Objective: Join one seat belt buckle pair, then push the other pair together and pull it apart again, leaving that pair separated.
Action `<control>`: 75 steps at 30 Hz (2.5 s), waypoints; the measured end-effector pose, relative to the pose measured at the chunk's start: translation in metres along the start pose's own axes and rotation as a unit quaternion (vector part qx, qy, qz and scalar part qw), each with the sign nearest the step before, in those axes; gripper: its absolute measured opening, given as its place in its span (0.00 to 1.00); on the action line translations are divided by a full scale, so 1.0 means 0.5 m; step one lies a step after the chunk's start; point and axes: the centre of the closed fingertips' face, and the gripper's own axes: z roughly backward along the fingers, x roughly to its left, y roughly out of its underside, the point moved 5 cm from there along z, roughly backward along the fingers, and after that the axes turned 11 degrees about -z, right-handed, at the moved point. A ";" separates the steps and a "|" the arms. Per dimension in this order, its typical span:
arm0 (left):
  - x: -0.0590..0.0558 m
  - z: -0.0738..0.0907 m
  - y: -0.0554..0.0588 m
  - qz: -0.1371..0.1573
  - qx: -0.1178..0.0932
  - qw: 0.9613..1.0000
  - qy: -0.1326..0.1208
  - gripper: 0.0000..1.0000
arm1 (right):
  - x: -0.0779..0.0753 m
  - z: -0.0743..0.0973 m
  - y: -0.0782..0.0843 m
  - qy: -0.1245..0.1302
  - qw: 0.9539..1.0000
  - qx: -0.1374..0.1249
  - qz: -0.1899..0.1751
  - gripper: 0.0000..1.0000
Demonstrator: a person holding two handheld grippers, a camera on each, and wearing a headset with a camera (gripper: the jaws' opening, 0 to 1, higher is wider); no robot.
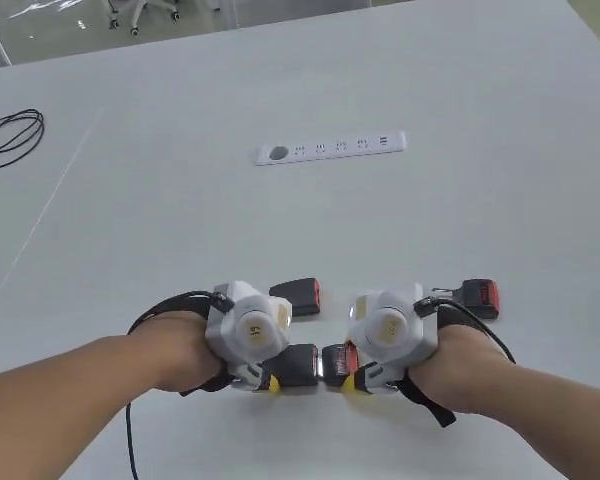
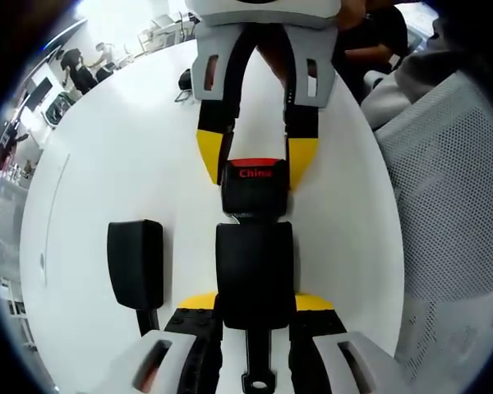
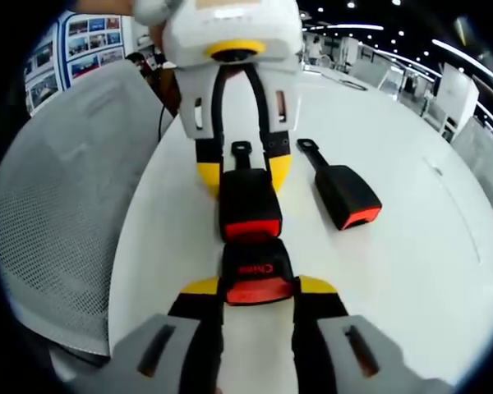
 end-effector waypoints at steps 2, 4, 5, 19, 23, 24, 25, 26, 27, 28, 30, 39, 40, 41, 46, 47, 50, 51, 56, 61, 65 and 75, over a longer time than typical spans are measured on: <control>-0.001 0.000 0.000 0.000 0.000 1.000 0.000 0.30 | -0.009 0.003 0.001 0.001 1.000 -0.002 -0.001 0.29; -0.001 0.000 -0.001 0.000 0.000 1.000 -0.001 0.30 | -0.011 0.003 0.000 0.002 1.000 0.000 0.000 0.29; 0.000 0.000 -0.001 0.001 0.000 1.000 -0.001 0.30 | -0.011 0.003 0.001 0.002 1.000 0.000 -0.001 0.29; 0.002 0.004 0.007 0.015 -0.010 1.000 -0.004 0.30 | -0.017 0.010 0.007 0.000 1.000 0.017 0.017 0.30; 0.004 0.004 0.010 0.020 -0.018 1.000 -0.008 0.30 | -0.016 0.009 0.007 -0.001 1.000 0.016 0.012 0.30; 0.005 0.004 0.009 0.020 -0.019 1.000 -0.007 0.30 | -0.017 0.009 0.008 -0.001 1.000 0.015 0.012 0.30; 0.005 0.003 0.008 0.019 -0.017 1.000 -0.007 0.30 | -0.017 0.008 0.008 -0.002 1.000 0.015 0.012 0.30; 0.005 0.003 0.007 0.016 -0.015 1.000 -0.006 0.30 | -0.017 0.008 0.008 -0.002 1.000 0.014 0.012 0.30; 0.006 0.003 0.007 0.015 -0.015 1.000 -0.006 0.30 | -0.018 0.008 0.008 -0.003 1.000 0.013 0.011 0.30; 0.006 0.004 0.008 0.014 -0.015 1.000 -0.006 0.30 | -0.018 0.009 0.008 -0.004 1.000 0.012 0.010 0.30; 0.005 0.005 0.009 0.014 -0.017 1.000 -0.007 0.30 | -0.018 0.008 0.008 -0.004 1.000 0.012 0.009 0.31; 0.008 0.004 0.007 0.014 -0.019 1.000 -0.004 0.31 | -0.018 0.009 0.007 -0.005 1.000 0.008 0.008 0.31; 0.008 0.004 0.006 0.015 -0.017 1.000 -0.004 0.31 | -0.018 0.009 0.006 -0.005 1.000 0.008 0.007 0.32; 0.007 0.004 0.006 0.017 -0.017 1.000 -0.005 0.31 | -0.018 0.009 0.006 -0.006 1.000 0.008 0.007 0.32; 0.007 0.004 0.002 0.020 -0.004 1.000 -0.008 0.32 | -0.019 0.009 0.005 -0.007 1.000 0.007 0.013 0.33; 0.007 0.004 0.002 0.022 -0.003 1.000 -0.007 0.32 | -0.019 0.009 0.005 -0.007 1.000 0.007 0.013 0.33; 0.008 0.004 0.001 0.021 -0.002 1.000 -0.005 0.33 | -0.018 0.009 0.005 -0.006 1.000 0.006 0.014 0.33; 0.008 0.004 0.002 0.021 -0.001 1.000 -0.004 0.33 | -0.018 0.009 0.004 -0.006 1.000 0.005 0.014 0.33; 0.006 0.006 0.003 0.009 -0.008 1.000 -0.003 0.33 | -0.016 0.014 0.001 -0.002 1.000 0.003 0.007 0.34; 0.011 0.028 -0.010 0.014 -0.021 1.000 -0.013 0.33 | -0.018 0.034 -0.009 0.003 1.000 -0.012 -0.002 0.34; 0.013 0.049 -0.018 0.006 -0.026 0.999 -0.022 0.35 | -0.021 0.056 -0.021 0.005 1.000 -0.026 -0.006 0.34; 0.074 0.086 -0.020 0.018 -0.040 0.997 -0.067 0.35 | -0.040 0.101 -0.031 0.018 0.999 -0.042 0.010 0.36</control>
